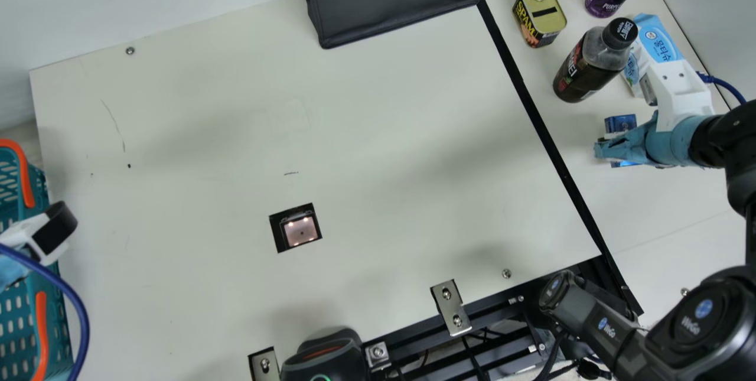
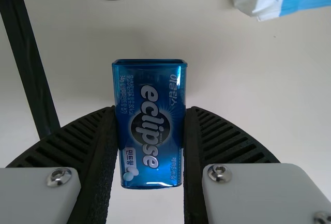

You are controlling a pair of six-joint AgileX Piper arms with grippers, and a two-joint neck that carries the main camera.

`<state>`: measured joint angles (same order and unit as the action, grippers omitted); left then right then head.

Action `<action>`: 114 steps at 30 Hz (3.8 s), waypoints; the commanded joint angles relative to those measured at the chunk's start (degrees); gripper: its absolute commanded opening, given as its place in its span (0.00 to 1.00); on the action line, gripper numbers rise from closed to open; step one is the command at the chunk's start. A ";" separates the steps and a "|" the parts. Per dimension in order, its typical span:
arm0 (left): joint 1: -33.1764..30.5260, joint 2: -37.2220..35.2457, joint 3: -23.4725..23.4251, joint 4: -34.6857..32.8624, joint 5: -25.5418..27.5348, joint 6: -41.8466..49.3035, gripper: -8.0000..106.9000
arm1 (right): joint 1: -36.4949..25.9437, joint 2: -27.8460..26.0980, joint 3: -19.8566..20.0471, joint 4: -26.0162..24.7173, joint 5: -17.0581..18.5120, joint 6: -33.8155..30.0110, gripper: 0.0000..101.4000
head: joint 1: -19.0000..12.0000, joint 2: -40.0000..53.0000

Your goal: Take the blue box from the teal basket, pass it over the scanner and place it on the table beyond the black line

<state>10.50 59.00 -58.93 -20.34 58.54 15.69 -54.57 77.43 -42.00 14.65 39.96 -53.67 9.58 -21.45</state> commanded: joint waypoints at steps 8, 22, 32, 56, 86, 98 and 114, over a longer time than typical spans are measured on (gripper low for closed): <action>0.00 0.00 0.00 0.00 0.00 0.00 0.85 | 0.16 4.18 0.21 2.47 -3.43 -5.48 0.00 | -1.66 -0.13; 0.00 0.00 0.00 0.00 0.00 0.00 0.85 | 2.04 6.81 0.67 4.27 -6.96 -5.82 0.46 | -1.66 -0.13; 0.00 0.00 0.00 0.00 0.00 0.00 0.85 | 2.61 7.18 0.73 4.50 -7.88 -4.57 0.79 | -1.66 -0.13; 0.00 0.00 0.00 0.00 0.00 0.00 0.85 | 9.82 -10.39 -12.36 -7.46 12.52 28.26 0.94 | -1.66 -0.13; -9.65 -12.50 -7.98 15.03 8.74 -12.50 0.85 | 38.79 -26.73 -25.55 -14.31 27.06 49.78 0.94 | -1.66 19.87; -12.13 -15.76 -9.99 18.79 11.20 -15.69 0.85 | 50.82 -32.63 -27.17 -15.15 28.88 52.63 0.94 | -1.66 19.87; -12.13 -15.76 -9.99 18.79 11.19 -15.69 0.85 | 55.38 -34.99 -27.75 -15.40 29.85 53.67 0.94 | -1.66 19.87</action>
<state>-1.62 43.24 -68.93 -1.55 69.73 0.00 0.81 42.44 -69.75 -0.74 69.81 0.00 9.58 -1.67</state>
